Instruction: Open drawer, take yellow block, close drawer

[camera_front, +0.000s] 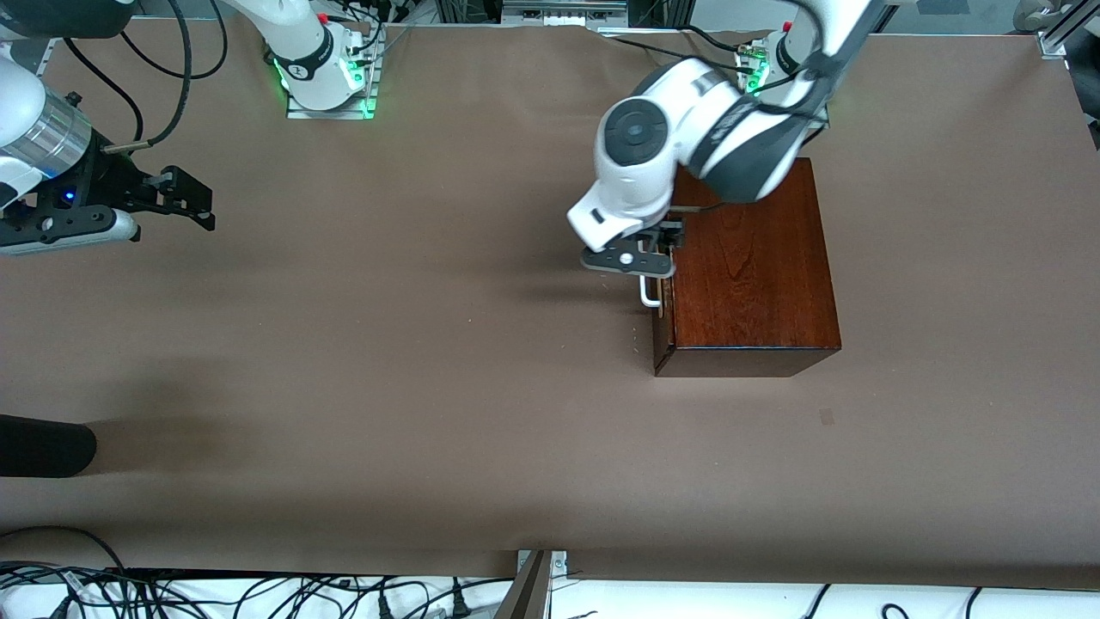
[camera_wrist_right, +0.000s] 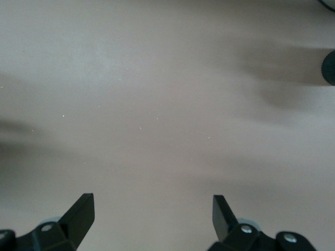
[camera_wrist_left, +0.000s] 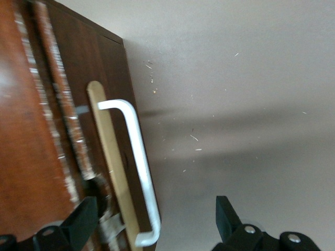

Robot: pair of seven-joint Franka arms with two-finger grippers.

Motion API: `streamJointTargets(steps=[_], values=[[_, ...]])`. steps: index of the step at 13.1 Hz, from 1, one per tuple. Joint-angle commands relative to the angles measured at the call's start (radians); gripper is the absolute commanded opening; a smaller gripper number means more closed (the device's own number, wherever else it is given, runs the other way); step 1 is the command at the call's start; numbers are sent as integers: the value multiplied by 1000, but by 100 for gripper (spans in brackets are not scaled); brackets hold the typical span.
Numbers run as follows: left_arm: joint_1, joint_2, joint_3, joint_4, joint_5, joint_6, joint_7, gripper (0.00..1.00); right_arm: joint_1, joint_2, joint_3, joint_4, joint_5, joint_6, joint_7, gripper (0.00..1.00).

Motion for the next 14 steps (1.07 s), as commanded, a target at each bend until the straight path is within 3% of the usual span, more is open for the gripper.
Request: streamJointTargets(steps=[1,14], values=[[-25,53,3,23,72,-3,-53,100,1,3,-1,16,0,-12,9,100],[-40,145,8,12,177,5,-104,100,1,3,-1,16,-2,-14,9,100]])
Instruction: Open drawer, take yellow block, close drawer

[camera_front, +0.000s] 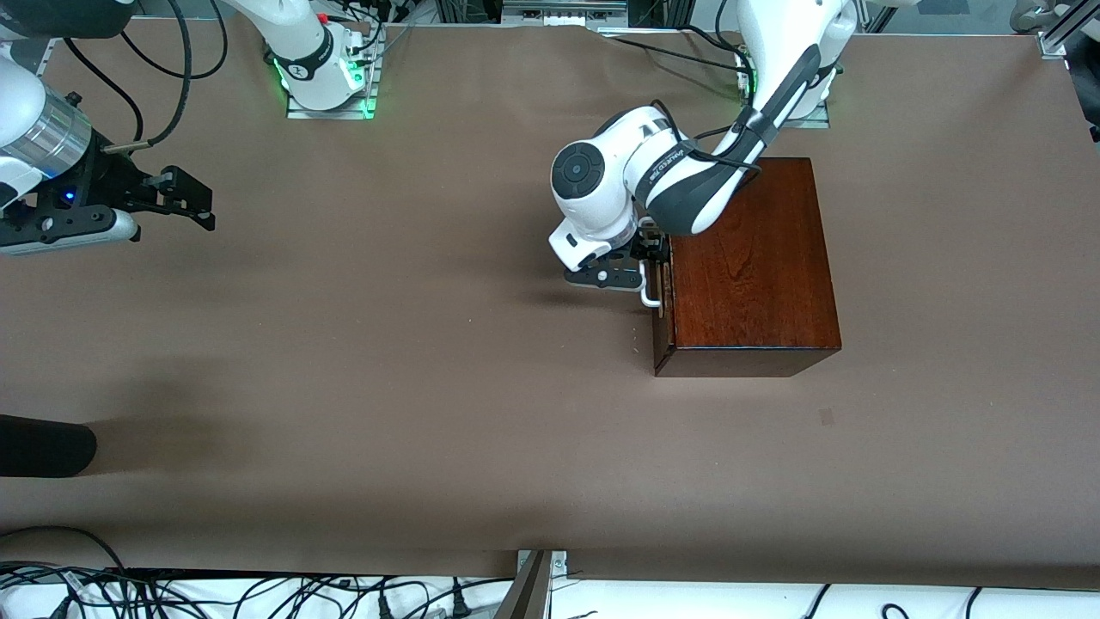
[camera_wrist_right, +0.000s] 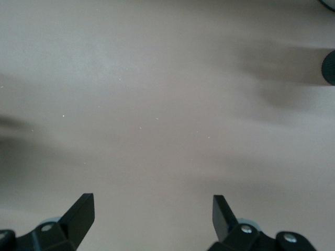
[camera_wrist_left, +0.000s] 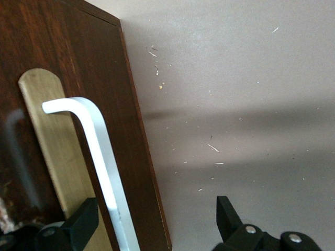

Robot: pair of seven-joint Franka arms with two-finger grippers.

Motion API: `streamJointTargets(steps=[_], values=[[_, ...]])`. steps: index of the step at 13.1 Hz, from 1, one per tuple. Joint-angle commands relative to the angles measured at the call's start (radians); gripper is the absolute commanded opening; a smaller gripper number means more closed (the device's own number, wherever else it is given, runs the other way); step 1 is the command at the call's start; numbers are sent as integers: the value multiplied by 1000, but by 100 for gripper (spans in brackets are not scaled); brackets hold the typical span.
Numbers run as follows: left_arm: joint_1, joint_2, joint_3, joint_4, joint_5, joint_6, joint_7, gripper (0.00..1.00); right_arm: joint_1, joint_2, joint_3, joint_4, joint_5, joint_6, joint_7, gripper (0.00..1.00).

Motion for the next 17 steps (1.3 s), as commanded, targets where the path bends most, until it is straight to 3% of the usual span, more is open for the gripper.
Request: streamJointTargets(steps=[1,13,17], values=[[-1,25,6,8,36,12,-35,100,1,3,-1,16,-2,-14,9,100],[-67,71,3,31,-26,213,-215,100,1,3,-1,16,-2,-14,9,100],[-122,125,3,143,-52,227,-268,100,1,3,-1,16,-2,-14,7,100]])
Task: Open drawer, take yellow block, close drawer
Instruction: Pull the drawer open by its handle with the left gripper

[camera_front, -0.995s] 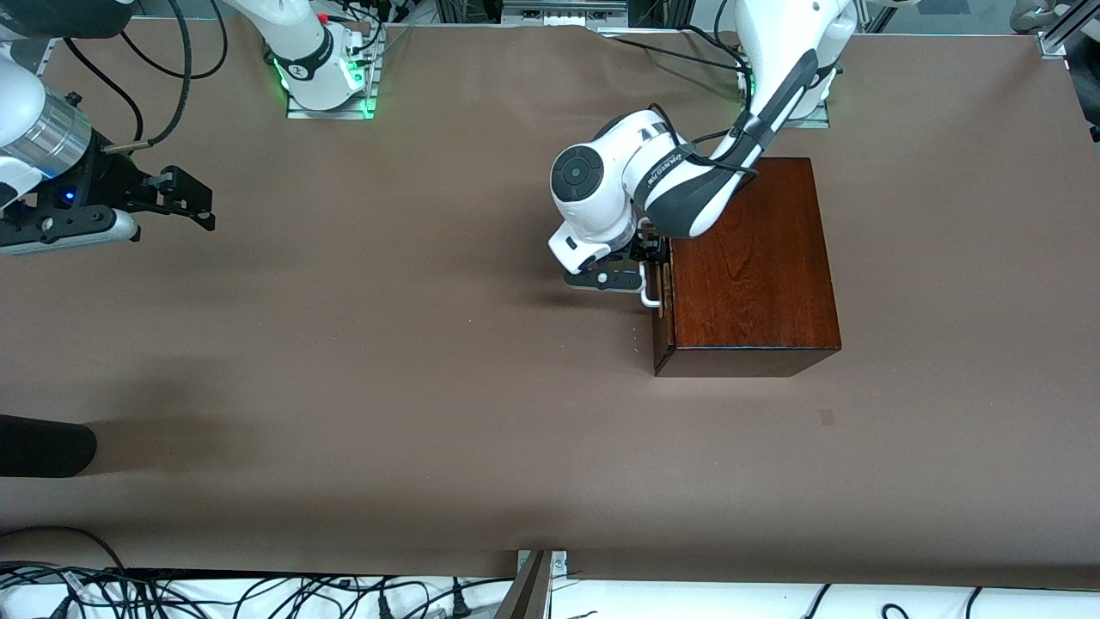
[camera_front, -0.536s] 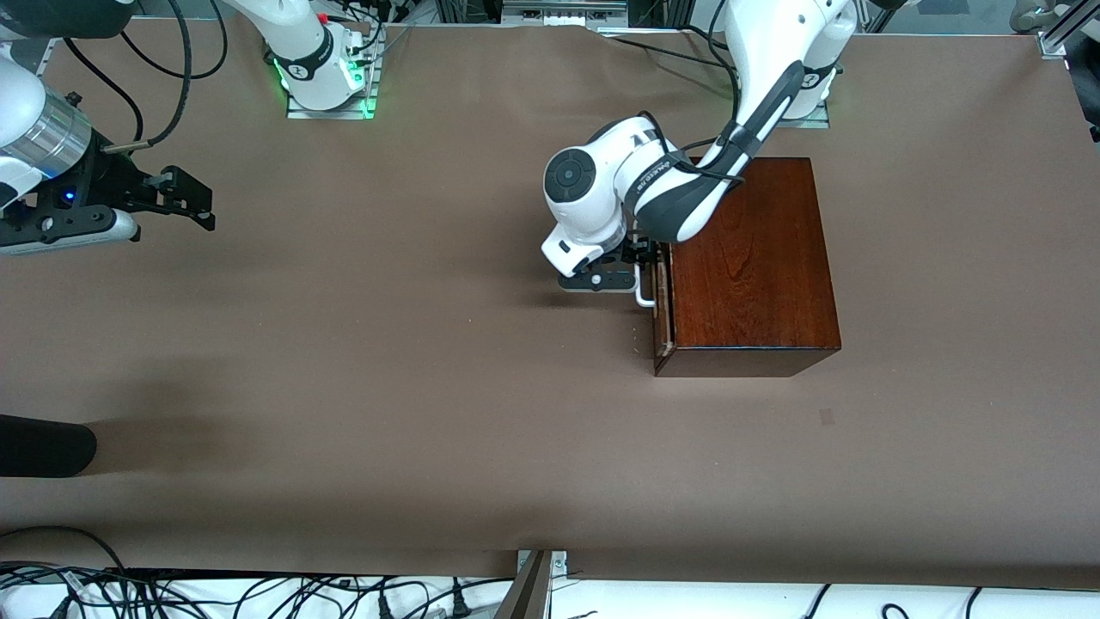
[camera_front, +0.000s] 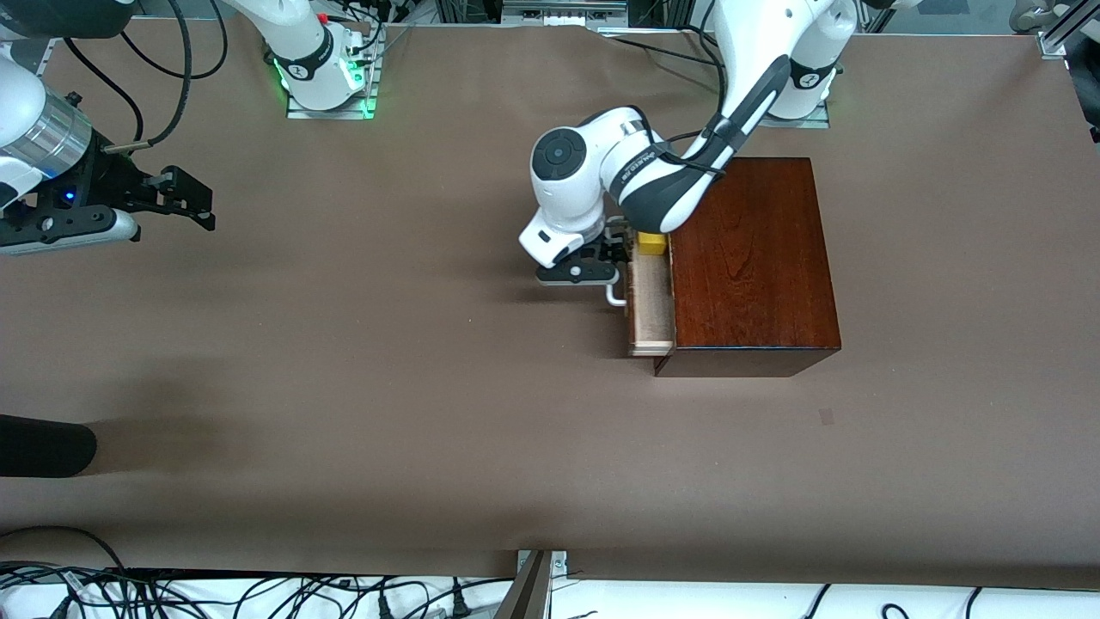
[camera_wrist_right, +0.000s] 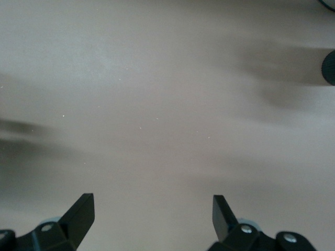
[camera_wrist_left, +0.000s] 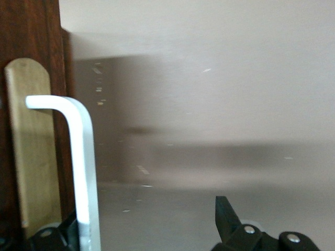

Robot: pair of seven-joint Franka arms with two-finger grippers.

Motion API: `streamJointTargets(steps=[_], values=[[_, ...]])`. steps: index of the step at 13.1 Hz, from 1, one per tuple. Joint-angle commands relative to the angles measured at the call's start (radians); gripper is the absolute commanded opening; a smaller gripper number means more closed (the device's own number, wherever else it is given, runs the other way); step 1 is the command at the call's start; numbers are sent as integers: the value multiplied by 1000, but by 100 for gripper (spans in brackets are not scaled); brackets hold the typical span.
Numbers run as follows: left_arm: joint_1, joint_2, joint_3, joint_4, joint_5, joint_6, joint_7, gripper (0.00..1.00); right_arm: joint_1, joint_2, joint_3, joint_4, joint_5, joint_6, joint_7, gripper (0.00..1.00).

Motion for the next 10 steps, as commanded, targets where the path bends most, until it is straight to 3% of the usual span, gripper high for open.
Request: streamJointTargets(steps=[1,6,10], values=[[-67,78,1,122,-30,10,-67,100,1,3,-1,16,0,-14,7,100],[-76,80,1,140,-30,8,-73,100,1,3,-2,16,-2,-14,9,100],[-64,-12,-1,140,-70,-79,-58,100,0,3,-2,16,0,-14,9,100]])
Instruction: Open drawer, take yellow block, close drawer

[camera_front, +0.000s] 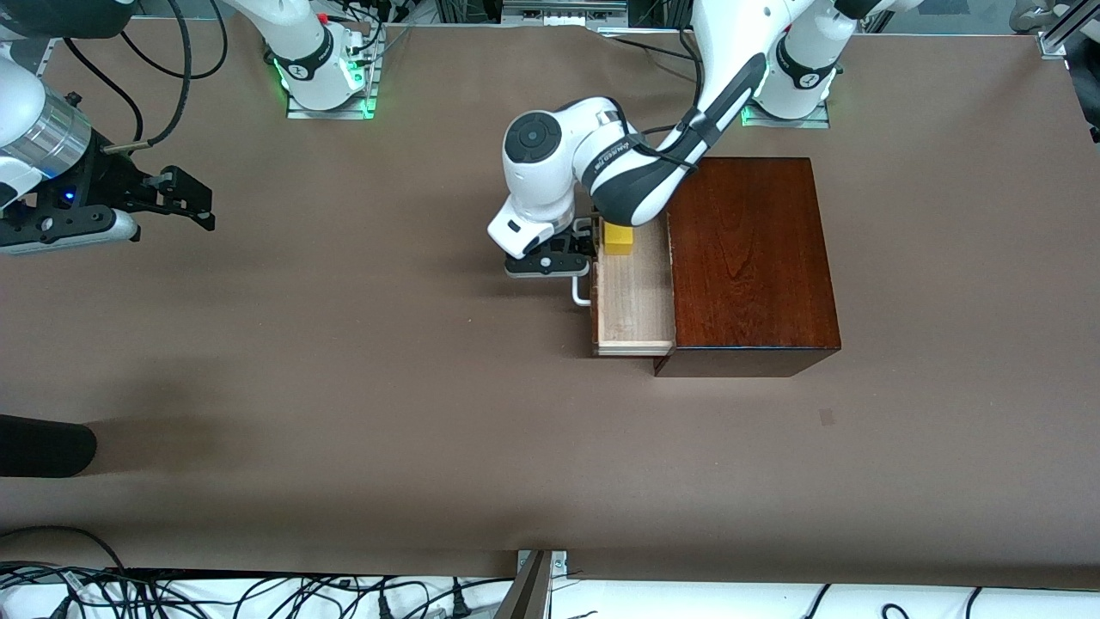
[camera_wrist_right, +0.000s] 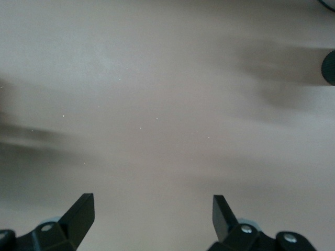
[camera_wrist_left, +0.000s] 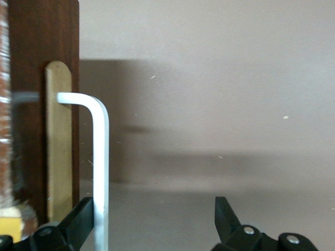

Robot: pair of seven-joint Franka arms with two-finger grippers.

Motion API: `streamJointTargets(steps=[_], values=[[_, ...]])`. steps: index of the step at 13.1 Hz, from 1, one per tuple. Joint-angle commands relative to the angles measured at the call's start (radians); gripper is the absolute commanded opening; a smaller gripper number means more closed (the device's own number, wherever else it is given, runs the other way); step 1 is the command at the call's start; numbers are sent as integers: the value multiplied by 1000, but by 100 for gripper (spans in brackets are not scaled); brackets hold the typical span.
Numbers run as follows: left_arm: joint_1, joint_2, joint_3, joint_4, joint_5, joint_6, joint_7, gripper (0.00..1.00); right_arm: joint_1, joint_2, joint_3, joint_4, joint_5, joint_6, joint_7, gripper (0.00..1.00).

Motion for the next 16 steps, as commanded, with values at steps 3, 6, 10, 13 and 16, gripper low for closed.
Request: streamJointTargets(steps=[3,6,10,13,16], values=[[10,-135,-2,43,-44,-235,43,100,0,3,-2,16,0,-14,9,100],[132,-221,-2,98,-95,-445,293,100,1,3,-2,16,-2,-14,9,100],[359,-328,-3,112,-147,-594,563,100,1,3,1,16,-3,-14,-4,100],[540,-370,13,135,-268,-647,798,100,8,1,6,17,1,-9,2,100],[480,-483,255,57,-327,-639,1003,100,9,4,76,34,6,-4,8,100]])
